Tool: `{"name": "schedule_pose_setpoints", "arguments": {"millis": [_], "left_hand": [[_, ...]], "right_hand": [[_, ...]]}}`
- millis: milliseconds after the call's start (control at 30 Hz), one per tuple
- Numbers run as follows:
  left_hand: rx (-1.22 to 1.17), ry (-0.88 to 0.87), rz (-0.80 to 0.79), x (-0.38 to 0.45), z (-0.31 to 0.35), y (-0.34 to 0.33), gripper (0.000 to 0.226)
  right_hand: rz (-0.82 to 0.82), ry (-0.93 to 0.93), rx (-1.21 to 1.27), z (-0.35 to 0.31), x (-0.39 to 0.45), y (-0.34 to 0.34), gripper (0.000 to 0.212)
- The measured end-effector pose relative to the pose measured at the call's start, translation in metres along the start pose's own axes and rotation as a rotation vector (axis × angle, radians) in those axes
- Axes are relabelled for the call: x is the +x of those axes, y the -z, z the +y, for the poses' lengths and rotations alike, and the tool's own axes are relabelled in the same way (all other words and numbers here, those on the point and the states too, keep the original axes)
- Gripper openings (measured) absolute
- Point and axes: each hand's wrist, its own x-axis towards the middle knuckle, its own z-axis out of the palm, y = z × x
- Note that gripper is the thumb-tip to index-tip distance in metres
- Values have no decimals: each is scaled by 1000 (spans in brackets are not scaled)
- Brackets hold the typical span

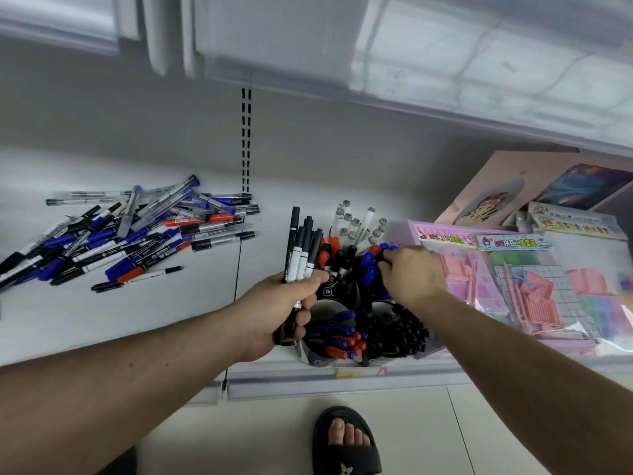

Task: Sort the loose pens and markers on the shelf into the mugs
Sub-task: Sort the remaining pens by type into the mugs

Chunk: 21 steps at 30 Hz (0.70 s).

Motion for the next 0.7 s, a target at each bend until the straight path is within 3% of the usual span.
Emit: {"name": "schedule_pose_setpoints", "arguments": {"millis": [167, 333, 467, 567, 633, 700], "left_hand": [[-9, 2, -16, -1, 0, 3, 21], [-12, 1, -45, -5, 1, -2, 20], [2, 0, -50, -6, 1, -2, 20], [13, 4, -57, -7, 1, -3, 20], [11, 6, -80, -7, 1, -5, 20], [14, 15, -110, -8, 2, -7, 21]], "right_hand": [[-183, -11, -148, 2, -11, 4, 67], [-179, -24, -145, 4, -23, 8, 67], [-88, -95, 28, 2, -31, 6, 76], [-134, -123, 116, -3, -37, 13, 75], [-103, -157, 376, -13, -39, 33, 63], [-111, -241, 963, -29, -43, 59, 43]]}}
